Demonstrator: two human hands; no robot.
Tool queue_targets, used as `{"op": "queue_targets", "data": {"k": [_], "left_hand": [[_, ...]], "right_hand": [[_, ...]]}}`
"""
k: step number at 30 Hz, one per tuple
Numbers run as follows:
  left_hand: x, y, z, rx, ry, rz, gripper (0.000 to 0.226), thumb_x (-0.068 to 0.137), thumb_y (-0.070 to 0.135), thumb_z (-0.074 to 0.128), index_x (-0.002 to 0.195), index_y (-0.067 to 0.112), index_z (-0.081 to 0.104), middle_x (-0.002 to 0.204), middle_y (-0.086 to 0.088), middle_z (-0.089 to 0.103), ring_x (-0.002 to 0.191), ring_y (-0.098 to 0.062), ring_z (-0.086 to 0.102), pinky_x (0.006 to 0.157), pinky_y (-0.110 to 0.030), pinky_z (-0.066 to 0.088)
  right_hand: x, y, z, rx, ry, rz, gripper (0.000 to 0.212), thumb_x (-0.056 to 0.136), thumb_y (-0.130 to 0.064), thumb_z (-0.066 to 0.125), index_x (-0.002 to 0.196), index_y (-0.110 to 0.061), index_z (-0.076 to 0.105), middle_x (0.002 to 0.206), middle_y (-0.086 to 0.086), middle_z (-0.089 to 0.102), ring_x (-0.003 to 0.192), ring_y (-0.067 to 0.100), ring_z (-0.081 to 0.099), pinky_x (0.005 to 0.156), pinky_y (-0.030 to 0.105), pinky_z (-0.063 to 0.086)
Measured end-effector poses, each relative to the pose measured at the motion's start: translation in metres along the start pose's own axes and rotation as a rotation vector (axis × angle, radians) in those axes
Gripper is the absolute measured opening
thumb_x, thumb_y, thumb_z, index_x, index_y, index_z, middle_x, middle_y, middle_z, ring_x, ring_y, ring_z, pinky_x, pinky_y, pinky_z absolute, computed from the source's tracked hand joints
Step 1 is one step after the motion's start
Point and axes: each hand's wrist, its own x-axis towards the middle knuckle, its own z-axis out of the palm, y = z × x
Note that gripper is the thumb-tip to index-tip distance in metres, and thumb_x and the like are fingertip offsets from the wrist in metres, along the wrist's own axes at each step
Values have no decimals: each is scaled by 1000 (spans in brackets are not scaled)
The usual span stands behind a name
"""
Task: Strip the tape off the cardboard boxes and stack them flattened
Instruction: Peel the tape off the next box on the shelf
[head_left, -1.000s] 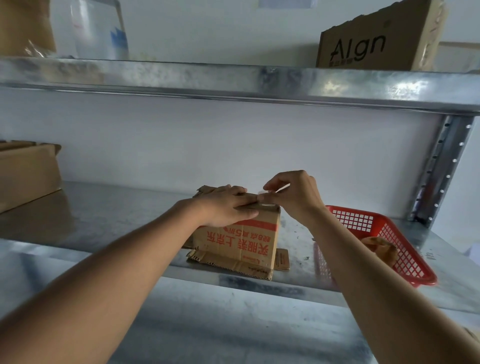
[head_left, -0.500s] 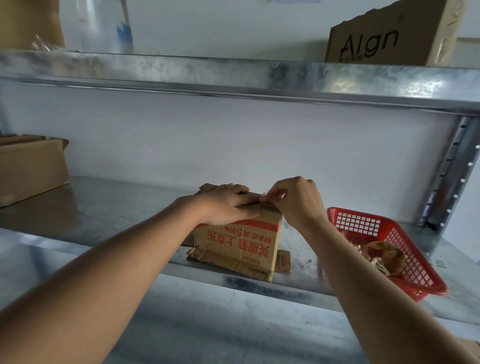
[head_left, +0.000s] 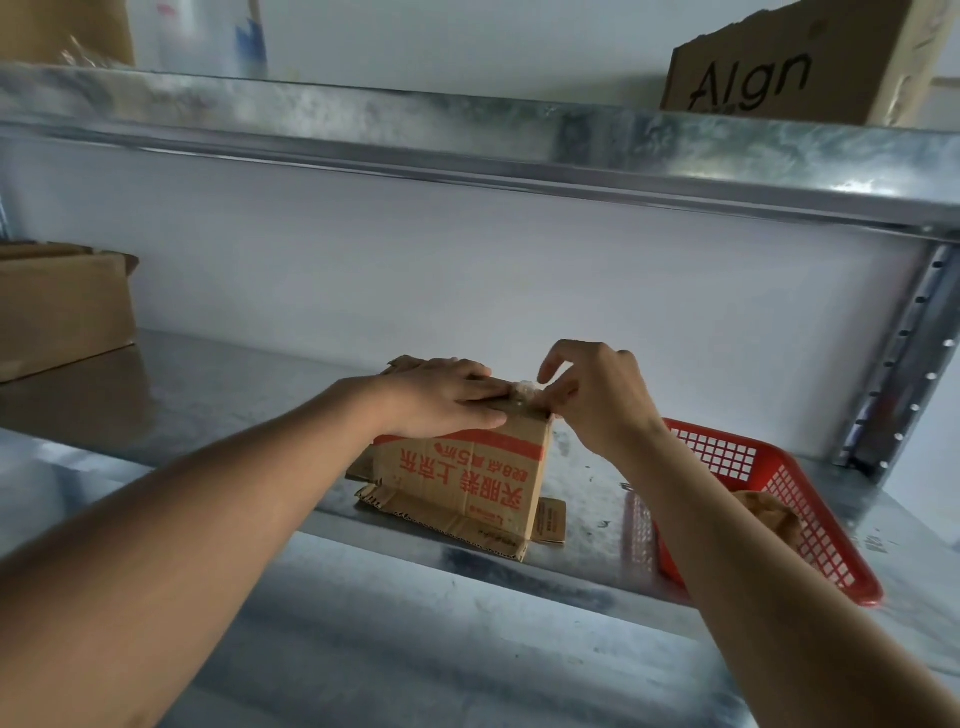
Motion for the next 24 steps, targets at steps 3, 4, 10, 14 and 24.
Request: {"op": "queue_targets", "data": {"k": [3, 4, 10, 14, 24], "left_hand": [[2, 0, 1, 17, 7, -6, 72, 78, 95, 19, 146, 71, 20, 164, 27, 18, 156, -13, 11, 123, -51, 8], [3, -1, 1, 17, 10, -3, 70, 78, 95, 19, 145, 73, 19, 165, 26, 18, 156, -14, 11, 124, -52, 8], [1, -3, 4, -26, 54, 12, 49, 76, 102, 12, 124, 92, 15, 164, 28, 21, 155, -12, 12, 122, -52, 6], [4, -7, 9, 54, 130, 65, 62, 78, 99, 5, 137, 82, 10, 161, 25, 29, 152, -11, 21, 121, -49, 12], [-2, -33, 11, 119, 178, 80, 78, 79, 96, -3, 151, 70, 10, 168, 26, 12, 158, -15, 9, 122, -51, 10]], "right_hand": [[7, 9, 1, 170, 56, 53, 22, 75, -29, 92, 87, -23, 75, 71, -10, 75, 69, 5, 69, 53, 14, 44], [10, 12, 2, 226, 27, 89, 27, 71, -36, 94, 89, -27, 76, 71, -11, 75, 67, 3, 68, 50, 12, 42], [29, 15, 5, 85, -202, 29, 52, 82, -52, 82, 129, -41, 66, 123, -10, 56, 101, 11, 64, 74, 21, 50], [26, 7, 8, -51, -188, -131, 14, 94, -40, 73, 106, -35, 78, 105, -16, 64, 98, 8, 63, 71, 17, 44], [-3, 10, 13, -84, 144, -17, 13, 100, -26, 65, 87, -26, 63, 94, -11, 63, 80, 4, 60, 63, 18, 46]]}}
